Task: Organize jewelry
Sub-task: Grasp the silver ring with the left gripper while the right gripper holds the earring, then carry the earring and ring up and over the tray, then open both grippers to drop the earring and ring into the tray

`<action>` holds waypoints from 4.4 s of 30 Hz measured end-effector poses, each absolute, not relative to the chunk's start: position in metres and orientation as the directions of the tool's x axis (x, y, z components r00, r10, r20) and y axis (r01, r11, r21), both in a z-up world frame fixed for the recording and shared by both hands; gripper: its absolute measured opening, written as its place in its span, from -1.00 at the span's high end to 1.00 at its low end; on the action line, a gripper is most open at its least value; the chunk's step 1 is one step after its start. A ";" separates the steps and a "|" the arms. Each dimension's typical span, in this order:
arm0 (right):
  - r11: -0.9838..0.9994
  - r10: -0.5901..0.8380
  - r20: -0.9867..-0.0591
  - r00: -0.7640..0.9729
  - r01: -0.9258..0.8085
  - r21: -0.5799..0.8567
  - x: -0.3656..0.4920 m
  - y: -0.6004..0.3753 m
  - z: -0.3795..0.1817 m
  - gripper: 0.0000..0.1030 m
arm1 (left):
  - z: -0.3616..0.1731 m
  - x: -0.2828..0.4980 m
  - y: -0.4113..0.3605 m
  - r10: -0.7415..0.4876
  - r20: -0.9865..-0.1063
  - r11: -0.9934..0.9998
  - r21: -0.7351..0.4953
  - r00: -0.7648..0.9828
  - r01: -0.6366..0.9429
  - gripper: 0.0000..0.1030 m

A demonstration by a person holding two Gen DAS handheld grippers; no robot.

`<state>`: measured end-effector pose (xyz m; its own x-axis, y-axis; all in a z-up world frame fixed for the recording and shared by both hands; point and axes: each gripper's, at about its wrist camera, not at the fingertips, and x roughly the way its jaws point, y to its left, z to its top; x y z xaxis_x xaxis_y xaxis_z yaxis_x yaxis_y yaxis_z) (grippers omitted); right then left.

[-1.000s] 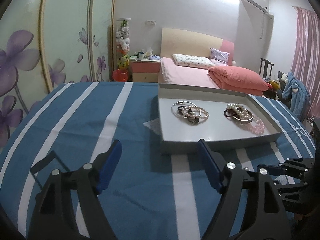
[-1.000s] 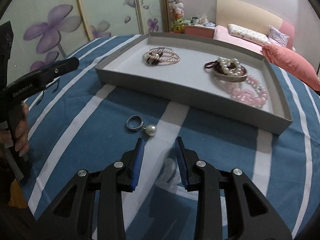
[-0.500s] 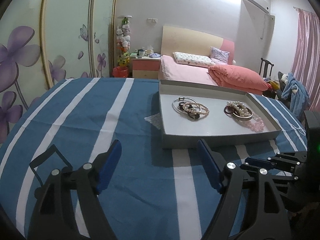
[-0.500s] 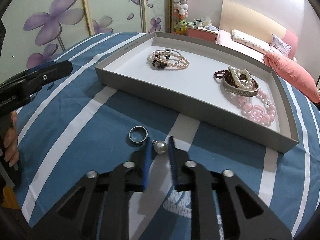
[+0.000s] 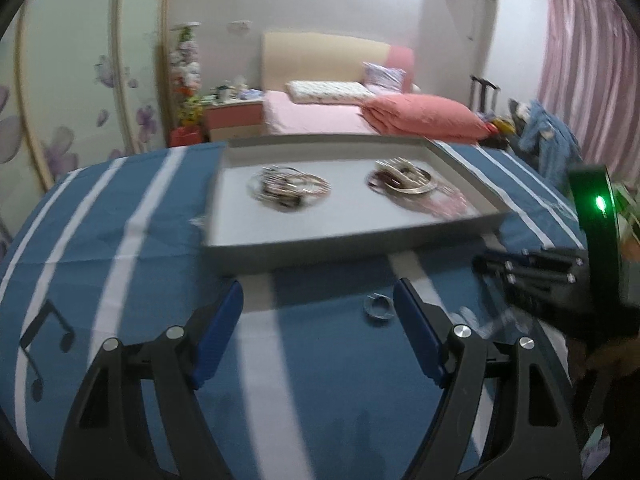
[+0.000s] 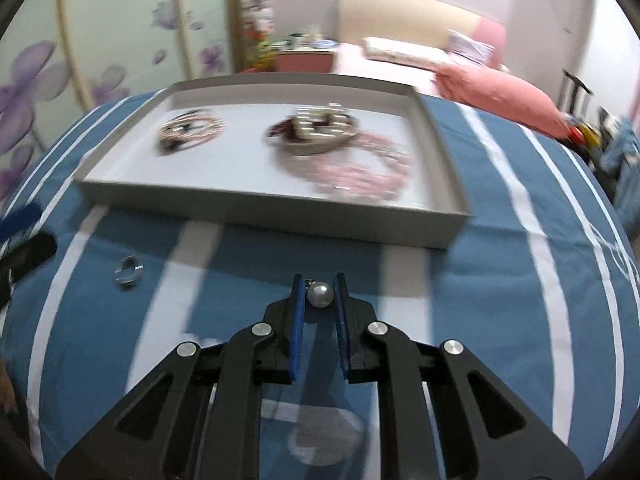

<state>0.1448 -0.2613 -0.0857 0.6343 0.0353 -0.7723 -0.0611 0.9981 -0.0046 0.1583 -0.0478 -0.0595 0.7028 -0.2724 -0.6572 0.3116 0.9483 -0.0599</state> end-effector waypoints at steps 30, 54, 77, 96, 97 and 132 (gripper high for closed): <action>0.996 0.074 -0.774 0.629 -0.088 0.024 0.141 -0.251 -0.086 0.71 | -0.095 0.187 -0.074 -0.154 -0.784 0.964 0.013 0.602 0.264 0.57; 0.991 0.104 -0.773 0.626 -0.126 0.031 0.136 -0.232 -0.086 0.71 | -0.095 0.186 -0.058 -0.156 -0.782 0.975 -0.021 0.604 0.223 0.58; 0.991 0.135 -0.529 0.838 -0.117 0.068 0.101 -0.231 -0.022 0.73 | -0.029 0.143 -0.029 -0.167 -0.518 0.986 -0.089 0.839 0.141 0.58; 1.000 0.013 -0.226 0.974 -0.014 -0.004 0.087 -0.226 0.020 0.73 | 0.015 0.119 -0.041 -0.084 -0.298 0.996 -0.021 0.951 0.081 0.58; 1.000 0.010 -0.224 0.974 -0.011 -0.002 0.089 -0.227 0.021 0.73 | 0.016 0.119 -0.042 -0.082 -0.293 0.997 -0.017 0.952 0.080 0.58; 0.997 0.041 -0.373 0.927 -0.014 0.073 0.179 -0.241 -0.004 0.73 | -0.010 0.221 -0.056 -0.119 -0.403 0.993 -0.025 0.908 0.119 0.58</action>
